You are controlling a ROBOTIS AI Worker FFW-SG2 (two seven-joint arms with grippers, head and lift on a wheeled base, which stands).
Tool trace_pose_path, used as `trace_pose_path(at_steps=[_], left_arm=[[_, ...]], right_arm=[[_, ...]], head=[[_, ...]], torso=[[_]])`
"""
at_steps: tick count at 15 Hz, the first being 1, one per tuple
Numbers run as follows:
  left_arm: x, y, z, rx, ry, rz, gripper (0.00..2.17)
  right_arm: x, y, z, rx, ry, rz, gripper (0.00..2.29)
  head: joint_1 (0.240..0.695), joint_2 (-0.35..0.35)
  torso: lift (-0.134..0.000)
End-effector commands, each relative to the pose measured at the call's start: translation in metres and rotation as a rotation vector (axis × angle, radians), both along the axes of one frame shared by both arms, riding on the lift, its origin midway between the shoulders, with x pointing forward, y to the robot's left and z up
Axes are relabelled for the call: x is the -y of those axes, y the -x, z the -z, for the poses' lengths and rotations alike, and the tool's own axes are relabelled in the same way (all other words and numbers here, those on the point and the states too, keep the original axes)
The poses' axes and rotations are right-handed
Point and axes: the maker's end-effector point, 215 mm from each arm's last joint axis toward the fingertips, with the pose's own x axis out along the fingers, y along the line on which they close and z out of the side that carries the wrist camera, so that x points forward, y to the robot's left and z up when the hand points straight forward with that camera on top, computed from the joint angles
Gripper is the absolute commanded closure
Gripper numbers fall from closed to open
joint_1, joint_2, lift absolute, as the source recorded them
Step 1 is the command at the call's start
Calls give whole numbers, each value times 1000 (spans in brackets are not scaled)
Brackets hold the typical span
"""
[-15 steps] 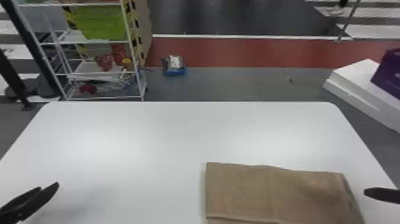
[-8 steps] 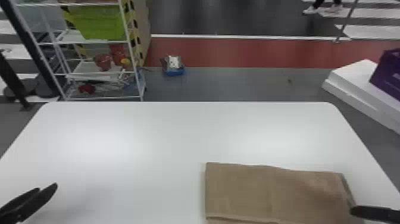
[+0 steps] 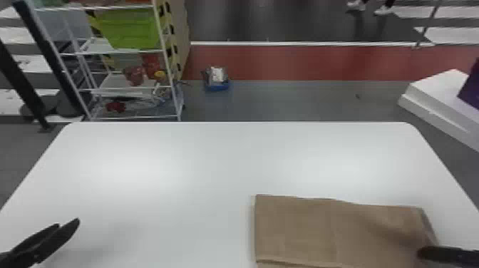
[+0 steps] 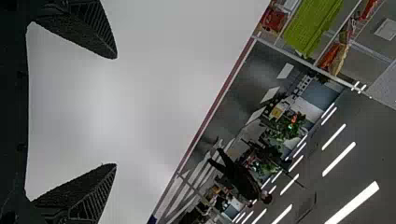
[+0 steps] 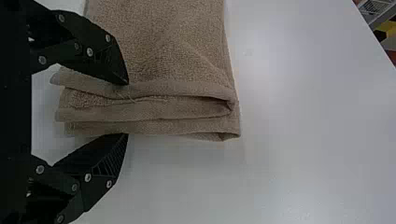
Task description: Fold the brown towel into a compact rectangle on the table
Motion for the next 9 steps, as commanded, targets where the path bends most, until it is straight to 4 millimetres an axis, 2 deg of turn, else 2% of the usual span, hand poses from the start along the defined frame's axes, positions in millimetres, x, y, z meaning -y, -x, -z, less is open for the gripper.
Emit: trace_pose_path(at_steps=[1, 3, 5, 7, 8, 9], left_arm=[[0, 1, 1, -1, 2, -5, 49], [0, 1, 1, -1, 2, -5, 49], [0, 1, 0, 2, 3, -3, 49], [-2, 1, -2, 4, 0, -7, 49], [-2, 1, -1, 3, -1, -8, 49], [-2, 1, -2, 4, 0, -7, 49]], right_arm=[[0, -6, -4, 18, -15, 21, 1565], [5, -8, -7, 27, -15, 33, 1659], [7, -14, -26, 79, -89, 57, 1656], [8, -37, -73, 195, -141, 45, 1656], [3, -44, -89, 238, -122, 20, 1656], [-12, -52, -105, 275, -123, -26, 1656]], head=[[695, 28], [695, 29], [695, 27], [695, 24], [695, 24], [695, 24]], torso=[[-124], [-124], [-124], [-124], [-124], [-124]])
